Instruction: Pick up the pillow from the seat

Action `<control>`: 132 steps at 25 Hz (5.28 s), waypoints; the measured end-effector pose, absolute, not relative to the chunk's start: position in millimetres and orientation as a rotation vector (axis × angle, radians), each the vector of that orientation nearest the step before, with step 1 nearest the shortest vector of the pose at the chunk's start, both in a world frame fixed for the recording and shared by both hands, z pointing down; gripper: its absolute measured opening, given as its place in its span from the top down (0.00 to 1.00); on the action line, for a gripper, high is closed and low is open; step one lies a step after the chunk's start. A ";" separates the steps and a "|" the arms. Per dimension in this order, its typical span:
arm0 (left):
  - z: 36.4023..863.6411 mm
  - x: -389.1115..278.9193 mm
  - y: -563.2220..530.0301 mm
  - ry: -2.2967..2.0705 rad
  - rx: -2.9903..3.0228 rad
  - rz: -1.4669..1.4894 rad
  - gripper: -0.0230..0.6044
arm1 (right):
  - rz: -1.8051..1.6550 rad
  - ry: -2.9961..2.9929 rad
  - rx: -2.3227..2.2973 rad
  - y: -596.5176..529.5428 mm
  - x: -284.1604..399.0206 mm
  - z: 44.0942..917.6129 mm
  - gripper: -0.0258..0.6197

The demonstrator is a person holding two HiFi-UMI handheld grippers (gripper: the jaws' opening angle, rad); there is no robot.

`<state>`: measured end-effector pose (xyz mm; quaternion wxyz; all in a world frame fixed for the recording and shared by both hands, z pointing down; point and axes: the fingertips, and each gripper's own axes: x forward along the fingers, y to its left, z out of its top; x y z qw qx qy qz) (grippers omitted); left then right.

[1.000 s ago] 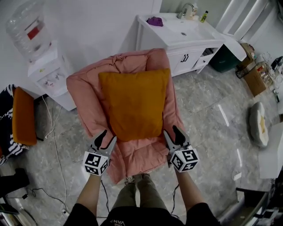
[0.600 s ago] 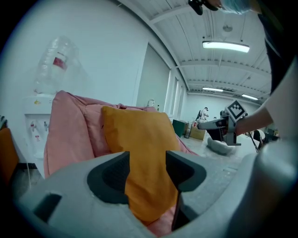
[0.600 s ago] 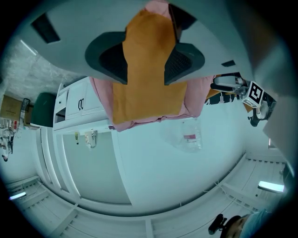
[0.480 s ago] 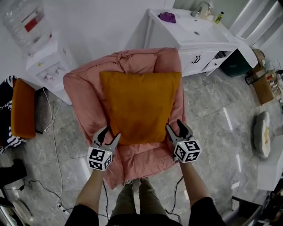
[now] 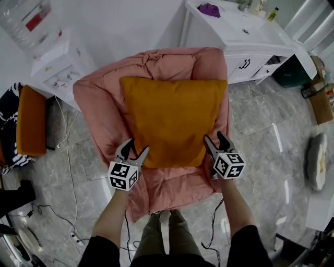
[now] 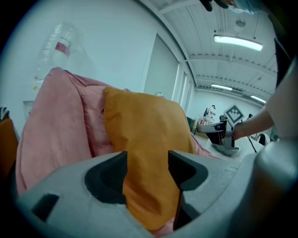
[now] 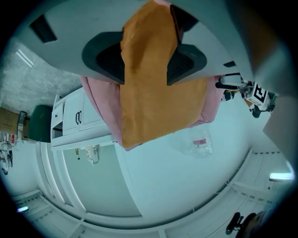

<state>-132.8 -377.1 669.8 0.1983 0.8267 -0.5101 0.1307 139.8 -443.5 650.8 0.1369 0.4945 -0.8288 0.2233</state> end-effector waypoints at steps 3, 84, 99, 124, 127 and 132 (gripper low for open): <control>677.6 -136.2 -386.2 -1.430 2.289 0.343 0.53 | 0.669 -2.403 1.441 -454.7 144.9 658.7 0.54; 599.8 -140.7 -349.9 -1.414 2.260 -0.007 0.92 | 0.581 -2.617 1.378 -380.8 120.6 575.8 0.94; 520.0 -134.2 -295.0 -1.442 2.321 -0.079 0.93 | 0.461 -2.652 1.433 -317.1 128.9 489.2 0.94; 387.9 -124.1 -263.0 -1.463 2.530 -0.140 0.93 | 0.294 -2.763 1.566 -274.5 141.6 351.2 0.94; 376.0 -123.4 -261.0 -1.465 2.542 -0.149 0.93 | 0.273 -2.773 1.576 -270.7 142.4 337.7 0.94; 356.1 -117.4 -255.7 -1.468 2.586 -0.157 0.93 | 0.218 -2.801 1.598 -260.8 148.7 317.4 0.94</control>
